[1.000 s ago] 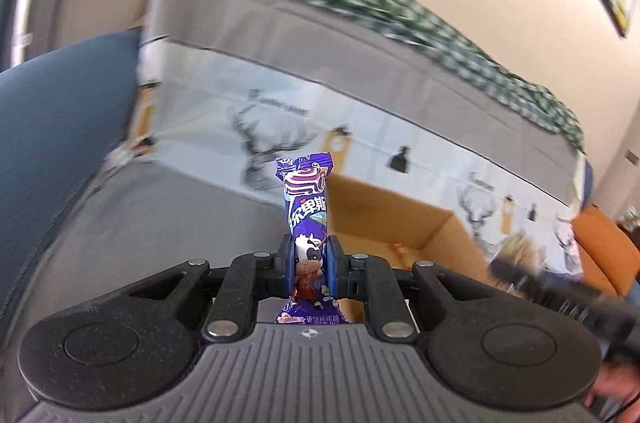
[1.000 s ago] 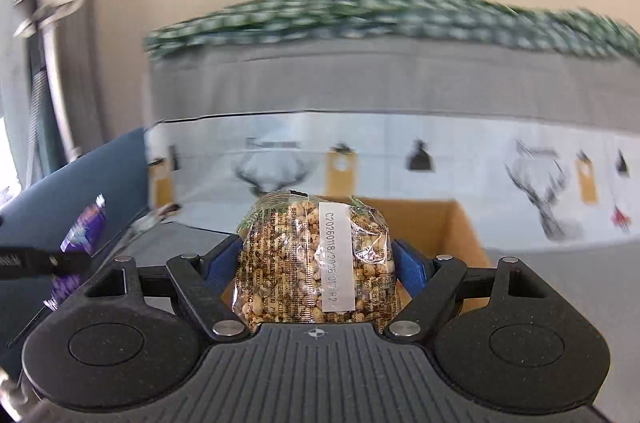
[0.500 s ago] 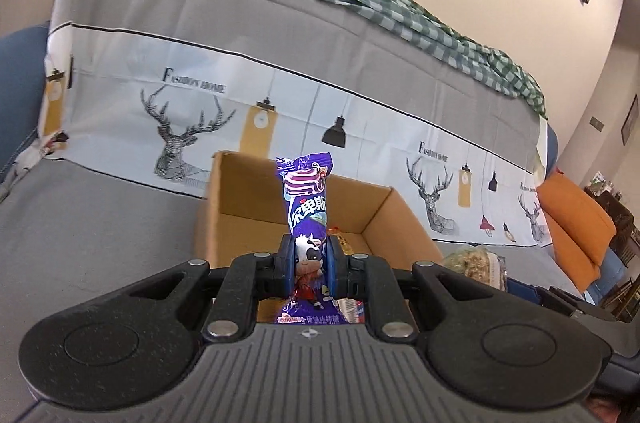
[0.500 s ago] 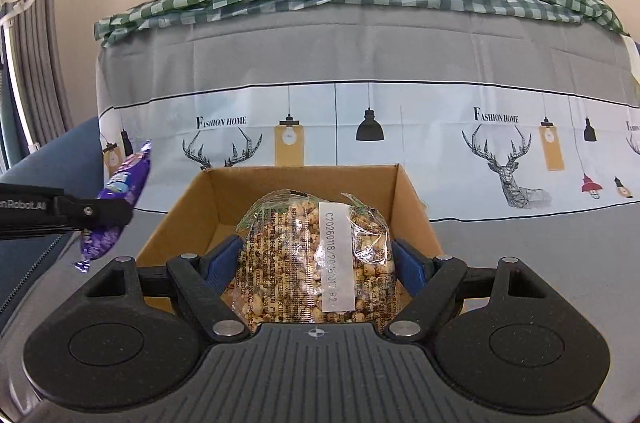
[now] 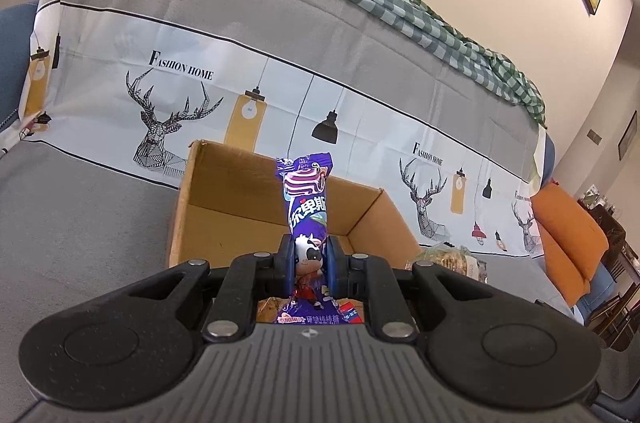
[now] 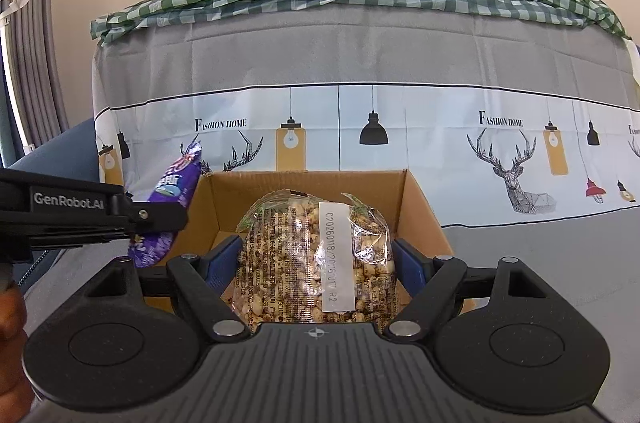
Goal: Organize snacks
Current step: 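Open both tools to drop the purple candy bar and nut bag into the box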
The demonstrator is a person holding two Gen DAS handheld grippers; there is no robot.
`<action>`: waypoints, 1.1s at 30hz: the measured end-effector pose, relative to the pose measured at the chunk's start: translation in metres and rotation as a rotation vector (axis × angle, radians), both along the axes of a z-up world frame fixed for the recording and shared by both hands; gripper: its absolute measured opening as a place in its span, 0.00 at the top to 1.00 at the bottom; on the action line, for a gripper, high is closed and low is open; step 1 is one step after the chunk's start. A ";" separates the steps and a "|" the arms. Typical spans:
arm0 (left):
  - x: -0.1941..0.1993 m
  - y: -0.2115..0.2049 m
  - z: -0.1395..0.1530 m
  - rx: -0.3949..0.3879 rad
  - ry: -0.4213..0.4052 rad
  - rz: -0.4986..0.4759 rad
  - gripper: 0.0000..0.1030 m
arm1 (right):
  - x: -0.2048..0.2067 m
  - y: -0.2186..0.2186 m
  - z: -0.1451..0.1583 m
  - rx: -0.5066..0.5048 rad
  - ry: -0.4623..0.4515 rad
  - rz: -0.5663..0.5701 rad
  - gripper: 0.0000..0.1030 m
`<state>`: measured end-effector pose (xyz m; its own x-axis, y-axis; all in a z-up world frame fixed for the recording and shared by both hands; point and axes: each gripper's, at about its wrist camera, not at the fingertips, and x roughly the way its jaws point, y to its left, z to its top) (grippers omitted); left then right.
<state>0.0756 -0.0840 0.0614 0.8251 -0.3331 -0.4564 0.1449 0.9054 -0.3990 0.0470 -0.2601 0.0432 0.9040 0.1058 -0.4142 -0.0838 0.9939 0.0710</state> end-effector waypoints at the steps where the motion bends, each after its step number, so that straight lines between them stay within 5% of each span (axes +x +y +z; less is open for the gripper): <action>1: 0.000 0.000 0.000 -0.001 0.001 0.000 0.84 | 0.000 0.000 0.000 -0.001 -0.002 -0.003 0.21; 8: 0.000 -0.001 -0.001 -0.006 -0.001 -0.019 0.83 | 0.001 -0.001 -0.001 0.006 0.002 -0.011 0.21; 10: 0.001 0.000 -0.002 -0.017 0.013 -0.025 0.70 | 0.003 0.000 -0.004 0.003 0.028 -0.009 0.19; 11: 0.001 0.002 -0.003 -0.021 0.013 -0.018 0.52 | 0.003 0.002 -0.005 -0.006 0.035 -0.019 0.16; 12: 0.001 0.003 -0.003 -0.020 0.008 -0.008 0.48 | 0.004 0.003 -0.005 -0.015 0.031 -0.031 0.07; 19: -0.013 0.011 0.007 0.032 -0.049 -0.008 0.43 | 0.004 -0.003 -0.004 0.007 0.032 -0.056 0.01; 23: -0.041 0.011 0.018 0.096 -0.121 -0.023 0.18 | -0.003 -0.004 -0.002 0.013 0.027 -0.058 0.01; 28: -0.077 0.004 0.037 0.208 -0.143 -0.015 0.16 | -0.020 -0.012 0.005 0.056 0.051 -0.063 0.01; 33: -0.119 0.000 0.028 0.245 -0.110 0.028 0.01 | -0.055 -0.019 0.010 0.072 0.066 -0.106 0.01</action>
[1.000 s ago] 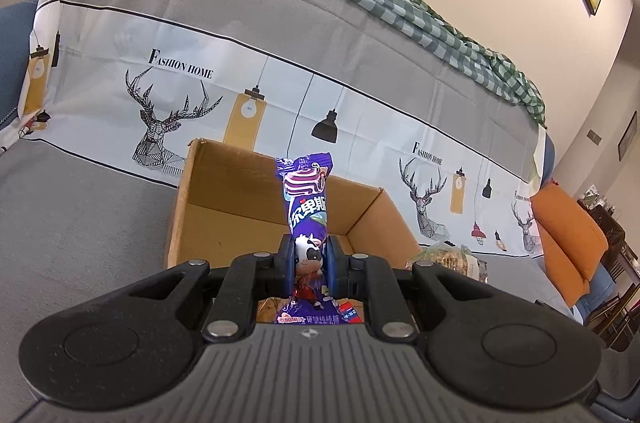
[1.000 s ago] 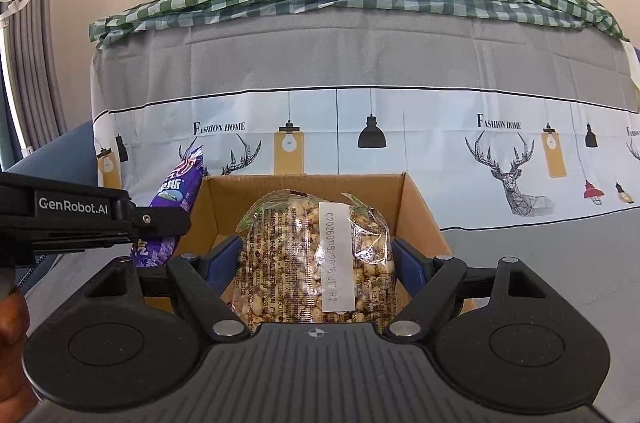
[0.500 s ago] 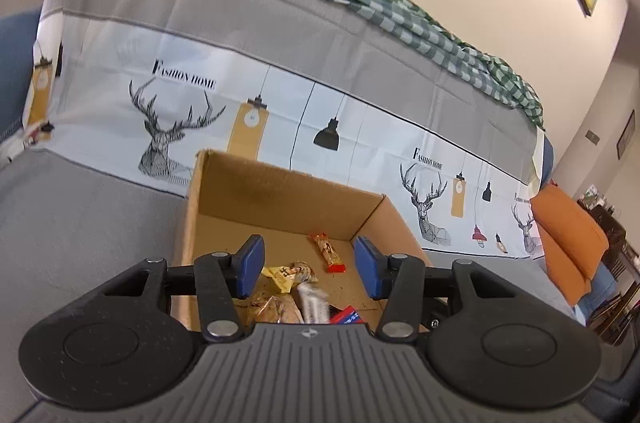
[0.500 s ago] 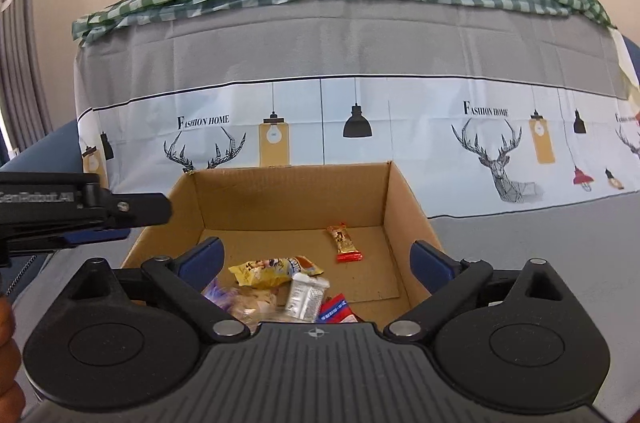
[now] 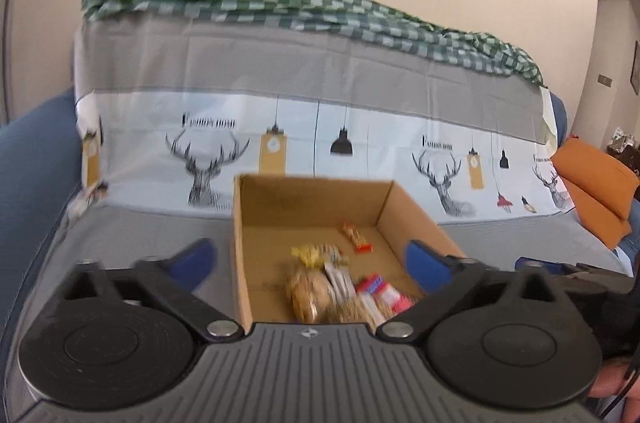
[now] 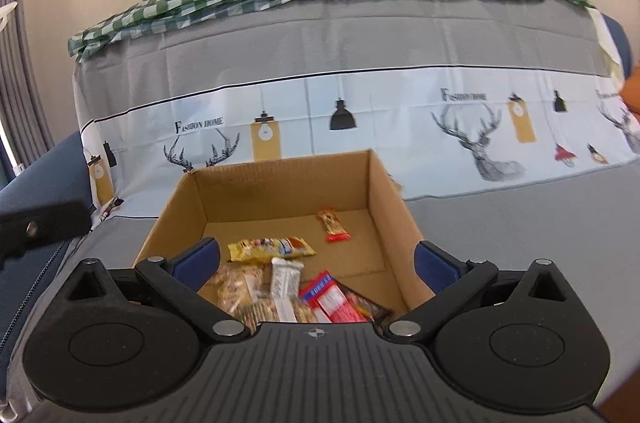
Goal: Organize snacks
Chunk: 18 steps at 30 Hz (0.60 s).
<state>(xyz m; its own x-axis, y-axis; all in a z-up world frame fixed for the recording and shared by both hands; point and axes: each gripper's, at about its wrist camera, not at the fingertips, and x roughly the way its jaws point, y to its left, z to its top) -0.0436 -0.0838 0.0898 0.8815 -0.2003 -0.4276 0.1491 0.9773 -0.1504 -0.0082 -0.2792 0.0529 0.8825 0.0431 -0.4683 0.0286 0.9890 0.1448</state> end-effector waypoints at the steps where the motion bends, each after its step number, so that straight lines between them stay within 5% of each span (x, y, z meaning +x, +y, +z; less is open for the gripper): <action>1: -0.005 0.000 -0.007 -0.017 0.031 -0.005 0.01 | -0.009 -0.001 -0.002 0.002 0.011 -0.006 0.01; 4: -0.014 0.004 -0.040 -0.055 0.124 0.008 0.01 | -0.026 0.001 -0.009 -0.010 0.047 -0.014 0.01; 7: -0.004 0.004 -0.064 0.020 0.227 0.069 0.01 | -0.032 0.009 -0.018 -0.075 0.070 0.010 0.01; 11: 0.007 0.006 -0.069 0.095 0.186 0.116 0.01 | -0.028 0.011 -0.027 -0.155 0.081 0.016 0.01; 18: 0.023 0.009 -0.067 0.039 0.229 0.115 0.01 | -0.018 0.001 -0.032 -0.070 0.126 0.016 0.01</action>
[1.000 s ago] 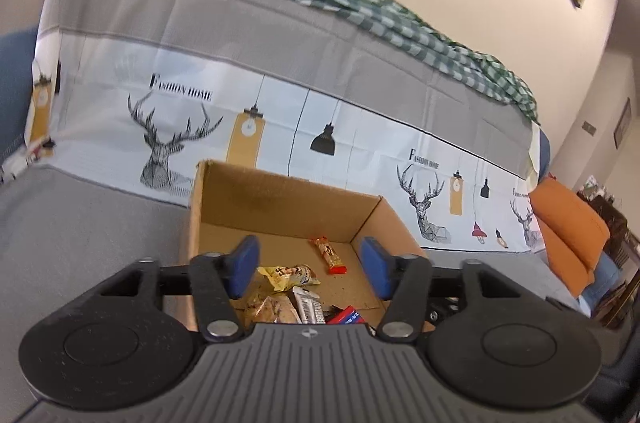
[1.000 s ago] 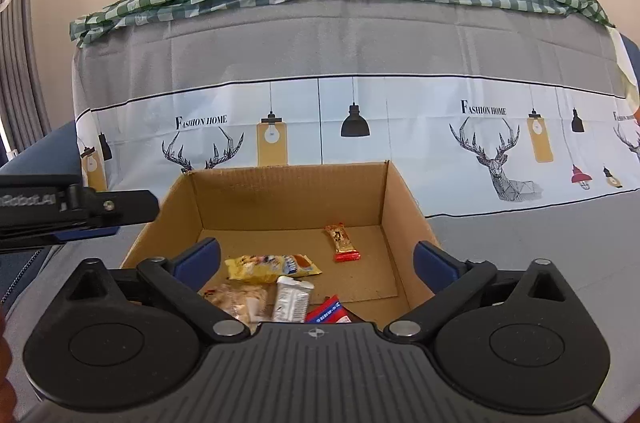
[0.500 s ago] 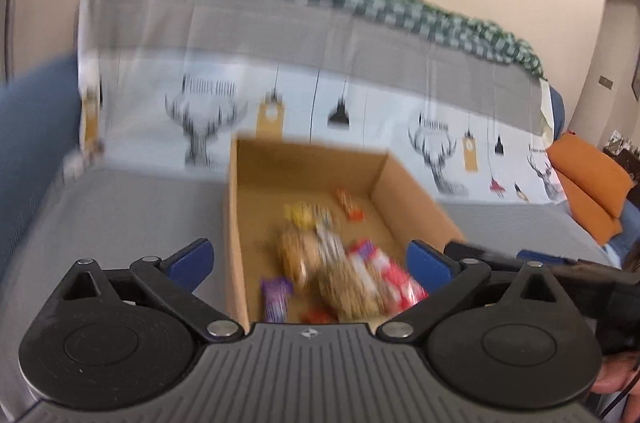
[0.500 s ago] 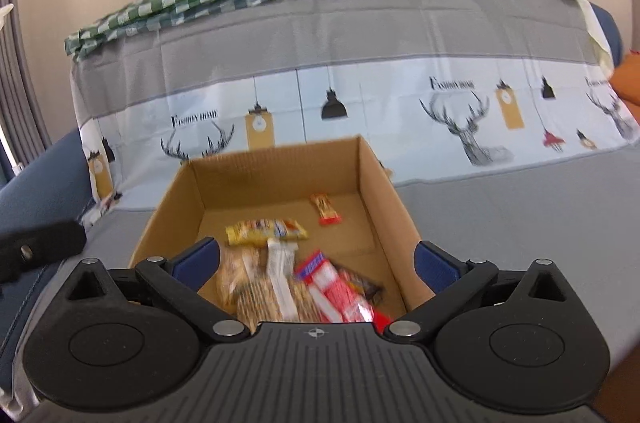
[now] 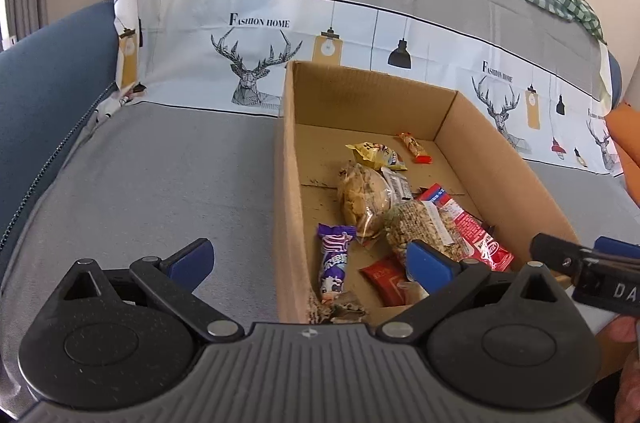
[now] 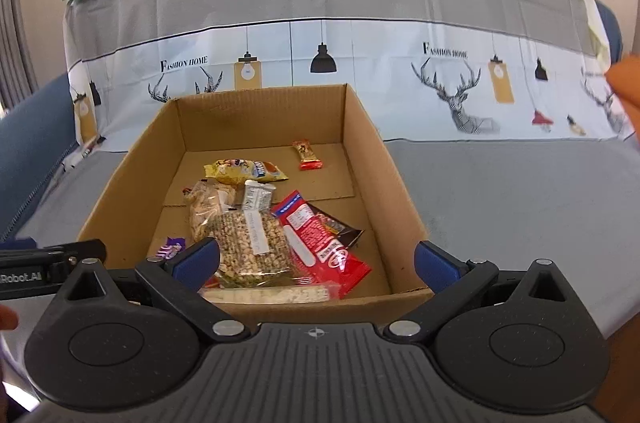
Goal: Organize snacks
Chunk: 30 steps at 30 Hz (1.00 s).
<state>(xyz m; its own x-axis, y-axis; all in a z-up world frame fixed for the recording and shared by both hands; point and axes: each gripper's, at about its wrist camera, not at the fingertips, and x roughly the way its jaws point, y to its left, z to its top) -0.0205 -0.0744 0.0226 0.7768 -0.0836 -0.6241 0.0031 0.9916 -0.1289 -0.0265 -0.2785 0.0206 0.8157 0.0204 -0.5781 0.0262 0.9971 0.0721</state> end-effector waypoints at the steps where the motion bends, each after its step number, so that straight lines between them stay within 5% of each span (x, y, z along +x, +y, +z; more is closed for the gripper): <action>1: 0.000 -0.002 0.001 -0.003 -0.001 -0.002 0.01 | 0.001 0.002 -0.001 -0.002 0.004 0.006 0.01; 30: 0.001 -0.009 0.000 -0.029 0.001 -0.036 0.01 | 0.002 0.012 -0.004 -0.053 -0.007 0.046 0.01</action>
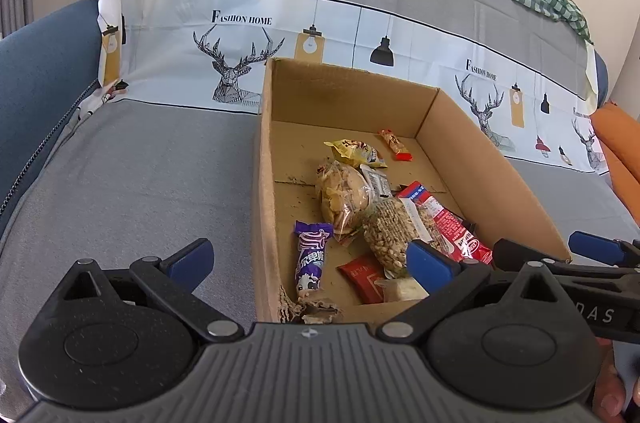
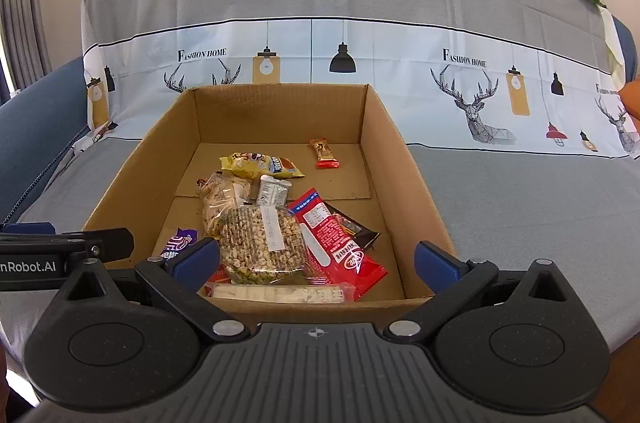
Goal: Organize snacks
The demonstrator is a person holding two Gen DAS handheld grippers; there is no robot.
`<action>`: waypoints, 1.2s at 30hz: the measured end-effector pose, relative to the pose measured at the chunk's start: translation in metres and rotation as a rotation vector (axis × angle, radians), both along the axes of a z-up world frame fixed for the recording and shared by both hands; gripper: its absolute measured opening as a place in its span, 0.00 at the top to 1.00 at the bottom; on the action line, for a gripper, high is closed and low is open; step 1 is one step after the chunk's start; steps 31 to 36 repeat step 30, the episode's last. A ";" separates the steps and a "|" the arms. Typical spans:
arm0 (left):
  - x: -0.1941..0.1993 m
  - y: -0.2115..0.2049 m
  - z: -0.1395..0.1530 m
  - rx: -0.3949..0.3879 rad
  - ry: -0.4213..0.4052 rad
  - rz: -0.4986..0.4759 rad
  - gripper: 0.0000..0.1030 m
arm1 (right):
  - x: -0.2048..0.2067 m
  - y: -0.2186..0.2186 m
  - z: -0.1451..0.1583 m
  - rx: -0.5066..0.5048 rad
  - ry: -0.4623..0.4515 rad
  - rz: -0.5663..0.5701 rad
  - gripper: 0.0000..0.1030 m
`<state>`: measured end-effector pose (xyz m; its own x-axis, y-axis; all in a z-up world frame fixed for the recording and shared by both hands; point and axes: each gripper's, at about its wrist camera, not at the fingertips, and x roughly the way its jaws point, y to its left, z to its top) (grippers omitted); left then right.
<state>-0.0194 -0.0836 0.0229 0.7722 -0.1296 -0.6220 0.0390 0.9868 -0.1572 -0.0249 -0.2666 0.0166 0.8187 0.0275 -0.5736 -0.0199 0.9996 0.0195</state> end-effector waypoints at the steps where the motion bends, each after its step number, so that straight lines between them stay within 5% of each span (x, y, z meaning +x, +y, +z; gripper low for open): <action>1: 0.000 0.000 0.000 -0.001 0.001 0.001 0.01 | 0.000 0.000 0.000 0.000 0.001 0.000 0.01; 36: -0.003 -0.002 0.000 0.002 -0.026 -0.011 0.01 | -0.002 0.002 0.001 0.005 -0.006 -0.018 0.01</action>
